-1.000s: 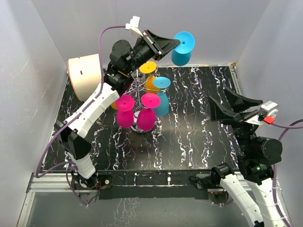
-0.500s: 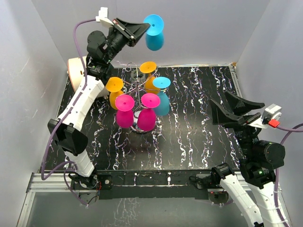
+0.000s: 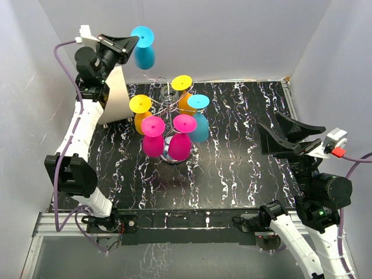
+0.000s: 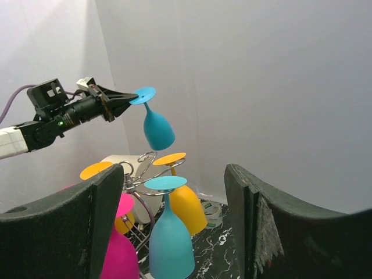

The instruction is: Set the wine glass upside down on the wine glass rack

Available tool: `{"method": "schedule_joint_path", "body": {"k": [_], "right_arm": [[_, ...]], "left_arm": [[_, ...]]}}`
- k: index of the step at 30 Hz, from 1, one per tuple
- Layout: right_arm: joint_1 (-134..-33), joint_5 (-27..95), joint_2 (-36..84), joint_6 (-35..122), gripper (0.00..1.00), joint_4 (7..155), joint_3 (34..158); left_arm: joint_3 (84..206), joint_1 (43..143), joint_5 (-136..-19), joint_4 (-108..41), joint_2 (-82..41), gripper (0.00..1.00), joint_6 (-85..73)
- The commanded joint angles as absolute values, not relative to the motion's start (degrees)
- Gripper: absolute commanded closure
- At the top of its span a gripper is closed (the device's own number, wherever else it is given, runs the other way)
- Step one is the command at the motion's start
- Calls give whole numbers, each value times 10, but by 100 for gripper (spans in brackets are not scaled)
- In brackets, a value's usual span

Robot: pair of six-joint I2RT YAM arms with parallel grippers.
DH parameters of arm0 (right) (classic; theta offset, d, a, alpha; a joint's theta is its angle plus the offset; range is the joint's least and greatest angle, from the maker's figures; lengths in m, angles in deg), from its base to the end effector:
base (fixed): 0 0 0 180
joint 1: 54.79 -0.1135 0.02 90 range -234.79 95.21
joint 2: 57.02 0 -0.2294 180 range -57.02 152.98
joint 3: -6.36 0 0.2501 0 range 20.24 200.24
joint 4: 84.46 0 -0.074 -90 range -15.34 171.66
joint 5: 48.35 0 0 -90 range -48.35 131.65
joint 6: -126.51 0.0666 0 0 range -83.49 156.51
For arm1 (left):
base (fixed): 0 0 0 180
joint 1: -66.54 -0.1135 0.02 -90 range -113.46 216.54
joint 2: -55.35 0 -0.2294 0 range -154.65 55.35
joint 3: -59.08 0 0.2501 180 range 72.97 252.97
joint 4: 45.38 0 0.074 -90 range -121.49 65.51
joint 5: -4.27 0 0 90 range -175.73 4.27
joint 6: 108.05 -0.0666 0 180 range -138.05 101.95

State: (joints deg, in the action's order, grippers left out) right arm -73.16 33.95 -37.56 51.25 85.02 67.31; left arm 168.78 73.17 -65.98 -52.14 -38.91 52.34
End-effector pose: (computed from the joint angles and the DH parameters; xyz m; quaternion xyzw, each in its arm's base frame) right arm 0.1026 0.0435 0.4277 -0.0740 0.4894 0.2791 0.8228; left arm 0.3994 -0.0691 0.4605 -0.1693 0.5418 -0.5840 0.5803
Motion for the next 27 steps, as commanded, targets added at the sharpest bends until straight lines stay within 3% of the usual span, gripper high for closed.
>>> {"method": "schedule_joint_path", "body": {"k": [1,16,27], "right_arm": [[-734,341,-384,515,33,857,692],[-734,343,-382,519,33,867,686],[-734,337,-376,526,33,862,694]], "left_arm": [[1663,697,-668,-528,-310,100,502],[1591,687,-688,-412,-253,100,453],[1516,688,-613,-464,-236,100,559]]}}
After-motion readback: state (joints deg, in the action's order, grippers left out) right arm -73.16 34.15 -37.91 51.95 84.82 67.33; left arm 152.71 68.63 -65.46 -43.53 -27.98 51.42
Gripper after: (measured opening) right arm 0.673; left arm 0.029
